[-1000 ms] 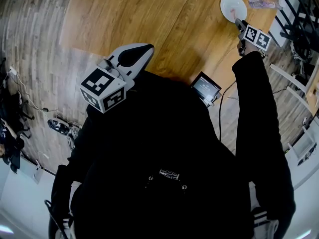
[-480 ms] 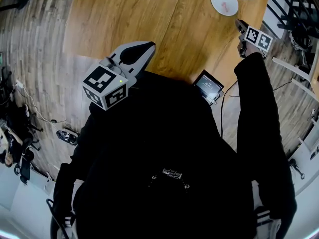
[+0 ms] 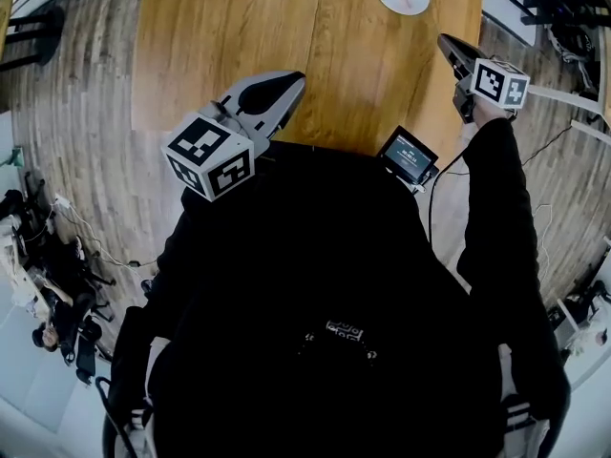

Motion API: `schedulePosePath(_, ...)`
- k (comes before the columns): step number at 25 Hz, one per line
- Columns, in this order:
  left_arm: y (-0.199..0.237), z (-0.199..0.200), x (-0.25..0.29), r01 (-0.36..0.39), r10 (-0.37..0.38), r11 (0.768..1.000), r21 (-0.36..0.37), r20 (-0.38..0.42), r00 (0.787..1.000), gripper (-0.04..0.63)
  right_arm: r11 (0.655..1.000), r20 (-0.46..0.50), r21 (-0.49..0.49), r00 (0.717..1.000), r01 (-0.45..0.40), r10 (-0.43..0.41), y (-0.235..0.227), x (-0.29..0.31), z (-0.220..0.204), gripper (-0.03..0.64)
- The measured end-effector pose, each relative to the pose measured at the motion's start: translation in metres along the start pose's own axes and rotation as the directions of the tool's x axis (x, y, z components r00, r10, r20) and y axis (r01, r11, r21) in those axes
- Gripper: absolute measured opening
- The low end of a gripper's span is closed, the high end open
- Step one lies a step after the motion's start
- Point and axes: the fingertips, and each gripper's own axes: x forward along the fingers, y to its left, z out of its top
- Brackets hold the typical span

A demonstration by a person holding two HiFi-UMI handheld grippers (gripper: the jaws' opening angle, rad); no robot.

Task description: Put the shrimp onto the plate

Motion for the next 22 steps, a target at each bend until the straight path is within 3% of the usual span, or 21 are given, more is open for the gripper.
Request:
schedulePosePath(7, -0.023, 0.018, 0.028, 0.074, -0.074, 0.995, 0.064, 0.007, 0.997, 0.003, 0.998, 0.166, 0.029, 0.985, -0.055, 0.049, 0.043, -0.070, 0.014, 0.020)
schedulePosePath(12, -0.032, 0.036, 0.045, 0.115, -0.119, 0.986, 0.117, 0.033, 0.992, 0.003, 0.993, 0.315, -0.086, 0.943, -0.085, 0.108, 0.097, -0.120, 0.042, 0.018)
schedulePosePath(17, -0.043, 0.050, 0.050, 0.155, -0.166, 0.974, 0.163, 0.055, 0.985, 0.003, 0.974, 0.431, -0.177, 0.878, -0.141, 0.206, 0.163, -0.158, 0.060, 0.018)
schedulePosePath(22, -0.052, 0.054, 0.052, 0.174, -0.186, 0.966, 0.192, 0.048, 0.981, 0.003, 0.966, 0.452, -0.213, 0.861, -0.149, 0.233, 0.185, -0.168, 0.057, 0.018)
